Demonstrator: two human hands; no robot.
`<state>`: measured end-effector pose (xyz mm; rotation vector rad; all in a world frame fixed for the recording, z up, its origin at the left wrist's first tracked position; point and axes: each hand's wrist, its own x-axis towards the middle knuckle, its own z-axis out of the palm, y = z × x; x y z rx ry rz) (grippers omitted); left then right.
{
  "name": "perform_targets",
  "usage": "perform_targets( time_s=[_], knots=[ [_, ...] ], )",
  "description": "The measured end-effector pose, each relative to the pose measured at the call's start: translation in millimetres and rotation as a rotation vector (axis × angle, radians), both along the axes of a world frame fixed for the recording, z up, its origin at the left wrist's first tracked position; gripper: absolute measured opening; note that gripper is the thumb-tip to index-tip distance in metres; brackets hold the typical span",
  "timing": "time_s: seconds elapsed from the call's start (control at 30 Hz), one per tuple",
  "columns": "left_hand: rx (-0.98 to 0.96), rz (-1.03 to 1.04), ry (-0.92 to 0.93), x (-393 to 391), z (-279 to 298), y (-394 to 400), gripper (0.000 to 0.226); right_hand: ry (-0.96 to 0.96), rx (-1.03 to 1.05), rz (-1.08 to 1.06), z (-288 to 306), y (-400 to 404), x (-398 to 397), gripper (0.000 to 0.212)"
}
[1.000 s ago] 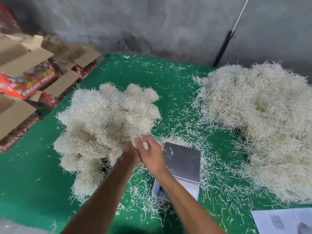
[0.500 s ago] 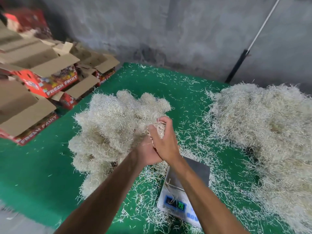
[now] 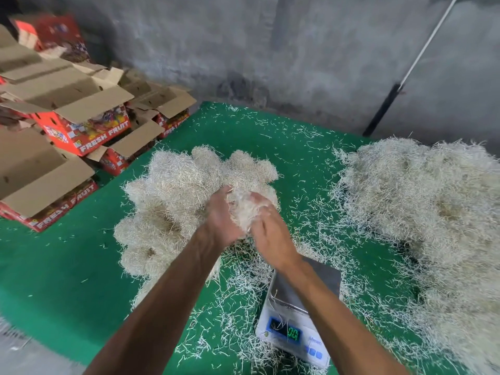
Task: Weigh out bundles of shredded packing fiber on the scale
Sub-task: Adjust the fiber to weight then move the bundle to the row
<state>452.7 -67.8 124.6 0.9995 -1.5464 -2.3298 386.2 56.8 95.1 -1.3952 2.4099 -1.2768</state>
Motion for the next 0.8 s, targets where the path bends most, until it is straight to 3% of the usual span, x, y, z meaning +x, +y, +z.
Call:
perform_targets(
  time_s=[0.03, 0.1, 0.13, 0.2, 0.23, 0.3, 0.37, 0.47, 0.53, 0.63, 0.73, 0.8],
  knots=[
    [0.012, 0.039, -0.022, 7, 0, 3, 0.052, 0.056, -0.045, 0.025, -6, -6, 9, 0.043],
    [-0.072, -0.101, -0.008, 11, -8, 14, 0.044, 0.086, -0.129, -0.027, -8, -16, 10, 0.045],
    [-0.182, -0.225, -0.036, 11, -12, 19, 0.040, 0.042, -0.119, -0.058, -5, -17, 6, 0.049],
    [-0.150, -0.277, -0.054, 11, -10, 19, 0.022, -0.032, -0.014, -0.037, -10, -7, -6, 0.060],
    [-0.011, -0.207, -0.033, 7, -5, 13, 0.014, -0.053, 0.083, 0.012, -17, 0, -8, 0.064],
    [0.276, -0.020, -0.019, 8, -9, 1, 0.034, -0.071, 0.253, 0.091, -33, 8, -2, 0.070],
    [0.487, 0.014, -0.013, 17, -21, -2, 0.040, -0.029, 0.379, 0.106, -52, 10, 10, 0.069],
    [0.431, -0.046, -0.136, 29, -40, -8, 0.024, 0.053, 0.481, 0.119, -64, 6, 11, 0.057],
    [0.417, 0.030, -0.194, 29, -40, -23, 0.029, 0.041, 0.544, 0.084, -60, -5, -2, 0.042],
    [0.451, 0.051, -0.050, 18, -28, -53, 0.052, -0.088, 0.455, -0.072, -43, -35, -30, 0.052],
    [0.358, 0.097, 0.000, 5, -18, -84, 0.051, -0.321, 0.234, -0.148, -17, -78, -58, 0.058],
    [0.353, 0.159, 0.004, -3, -17, -102, 0.048, -0.332, 0.140, -0.144, -6, -109, -77, 0.059]
  ],
)
